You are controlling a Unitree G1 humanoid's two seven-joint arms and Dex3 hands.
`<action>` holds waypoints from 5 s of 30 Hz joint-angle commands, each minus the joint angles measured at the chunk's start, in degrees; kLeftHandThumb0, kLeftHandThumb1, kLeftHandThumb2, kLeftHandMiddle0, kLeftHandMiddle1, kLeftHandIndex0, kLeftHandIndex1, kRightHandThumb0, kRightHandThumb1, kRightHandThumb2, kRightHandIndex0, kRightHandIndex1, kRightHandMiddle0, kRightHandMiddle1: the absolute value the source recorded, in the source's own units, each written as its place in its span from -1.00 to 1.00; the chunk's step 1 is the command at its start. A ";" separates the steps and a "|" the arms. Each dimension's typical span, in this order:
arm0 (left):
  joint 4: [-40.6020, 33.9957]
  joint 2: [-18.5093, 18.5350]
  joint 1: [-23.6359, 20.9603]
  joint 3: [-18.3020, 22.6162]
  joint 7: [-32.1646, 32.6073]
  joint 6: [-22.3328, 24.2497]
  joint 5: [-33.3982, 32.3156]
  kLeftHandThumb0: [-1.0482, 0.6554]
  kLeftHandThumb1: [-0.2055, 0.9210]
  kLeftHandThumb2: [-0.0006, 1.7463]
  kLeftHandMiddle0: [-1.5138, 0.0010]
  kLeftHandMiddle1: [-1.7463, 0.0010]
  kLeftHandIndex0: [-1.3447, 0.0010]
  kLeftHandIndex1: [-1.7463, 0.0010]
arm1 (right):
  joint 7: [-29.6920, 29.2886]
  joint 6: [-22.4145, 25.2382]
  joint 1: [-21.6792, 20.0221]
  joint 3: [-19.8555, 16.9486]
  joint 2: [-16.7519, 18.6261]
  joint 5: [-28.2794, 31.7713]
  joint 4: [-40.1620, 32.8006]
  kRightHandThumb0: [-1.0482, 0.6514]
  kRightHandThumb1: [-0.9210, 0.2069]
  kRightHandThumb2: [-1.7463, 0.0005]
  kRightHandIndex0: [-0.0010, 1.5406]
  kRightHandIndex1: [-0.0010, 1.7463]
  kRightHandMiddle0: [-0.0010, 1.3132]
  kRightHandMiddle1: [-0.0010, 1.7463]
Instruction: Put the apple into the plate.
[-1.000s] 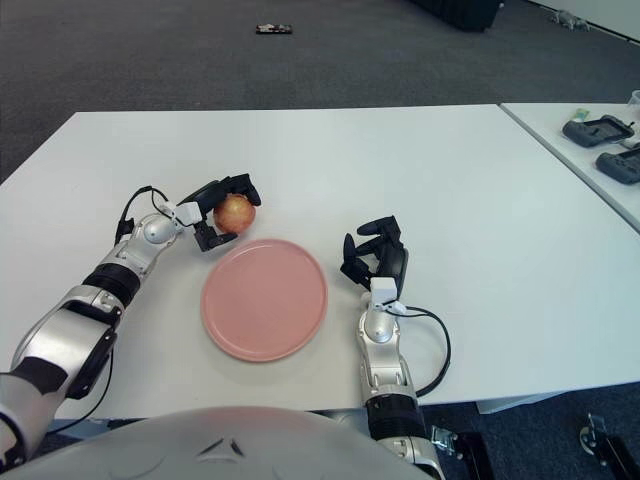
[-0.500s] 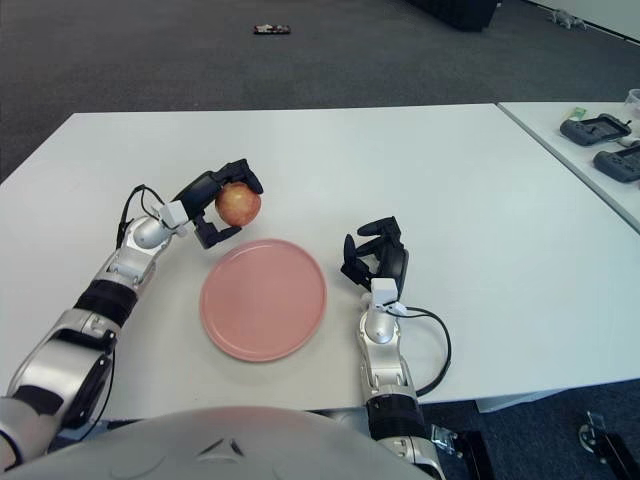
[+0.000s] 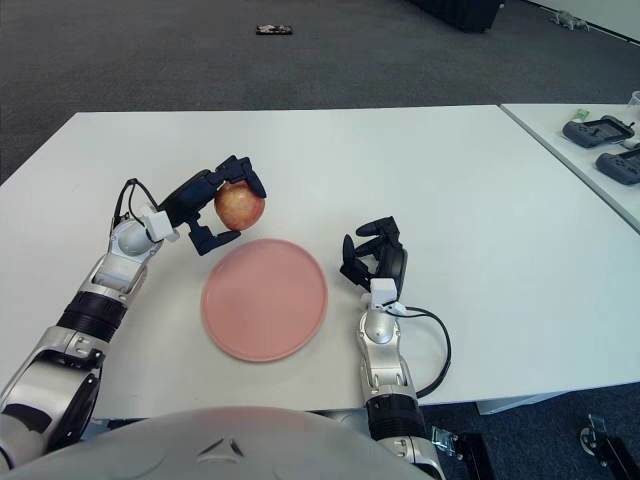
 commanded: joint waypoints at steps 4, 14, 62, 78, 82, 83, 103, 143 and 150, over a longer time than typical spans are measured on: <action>-2.52 0.72 3.25 -2.28 -4.21 -2.85 -1.93 0.23 -0.84 1.00 -0.32 -0.80 -0.05 -1.00 | -0.01 -0.28 -0.63 -0.13 -0.12 -0.02 -0.26 -0.24 -0.39 -0.15 -0.17 0.89 -0.37 1.00; -7.66 4.16 5.72 -5.38 -5.92 -5.63 8.21 0.23 -0.84 1.00 -0.31 -0.81 -0.05 -1.00 | 0.09 -0.45 -0.86 -0.19 -0.47 -0.15 0.24 -0.24 -0.40 -0.13 -0.18 0.89 -0.38 1.00; 11.52 6.80 -2.04 -20.70 25.74 -19.77 44.70 0.23 -0.63 0.90 -0.12 -0.99 0.03 -0.92 | 0.16 0.50 -0.41 0.11 -0.11 -0.29 -1.22 -0.24 -0.39 -0.14 -0.14 0.90 -0.37 1.00; 11.86 6.11 -2.80 -21.50 17.95 -17.56 35.27 -0.34 0.37 0.16 0.97 -0.26 0.93 -0.47 | 0.21 1.05 -0.44 0.20 0.02 -0.30 -1.58 -0.24 -0.40 -0.14 -0.15 0.92 -0.38 1.00; 12.25 5.65 -2.21 -20.98 18.69 -17.63 33.92 -0.48 0.39 0.15 0.99 0.10 0.98 -0.05 | 0.46 1.38 -0.37 0.19 0.06 -0.02 -1.87 -0.24 -0.39 -0.14 -0.15 0.91 -0.38 1.00; 12.28 5.50 -1.97 -20.69 19.12 -17.54 33.67 -0.51 0.41 0.12 1.00 0.18 0.99 0.03 | 0.54 1.45 -0.35 0.17 0.08 0.10 -1.93 -0.24 -0.39 -0.14 -0.15 0.91 -0.38 1.00; 10.21 5.90 -3.08 -10.90 22.20 -13.06 28.40 -0.85 0.45 -0.07 1.00 0.91 1.00 0.58 | 1.47 1.36 -0.33 -0.22 0.14 1.07 -1.72 -0.24 -0.42 -0.11 -0.20 0.85 -0.40 1.00; 0.39 -13.18 10.03 13.87 15.87 3.48 -17.99 -0.88 0.95 -0.19 1.00 0.74 1.00 0.81 | 1.31 0.50 -0.74 -0.32 0.05 0.03 -1.03 -0.24 -0.38 -0.15 -0.15 0.91 -0.37 1.00; 5.31 -19.13 7.75 19.81 12.95 3.33 -29.35 -0.98 1.00 -0.12 1.00 0.51 1.00 0.71 | 1.47 0.69 -0.79 -0.25 -0.08 0.16 -0.90 -0.24 -0.38 -0.15 -0.16 0.90 -0.37 1.00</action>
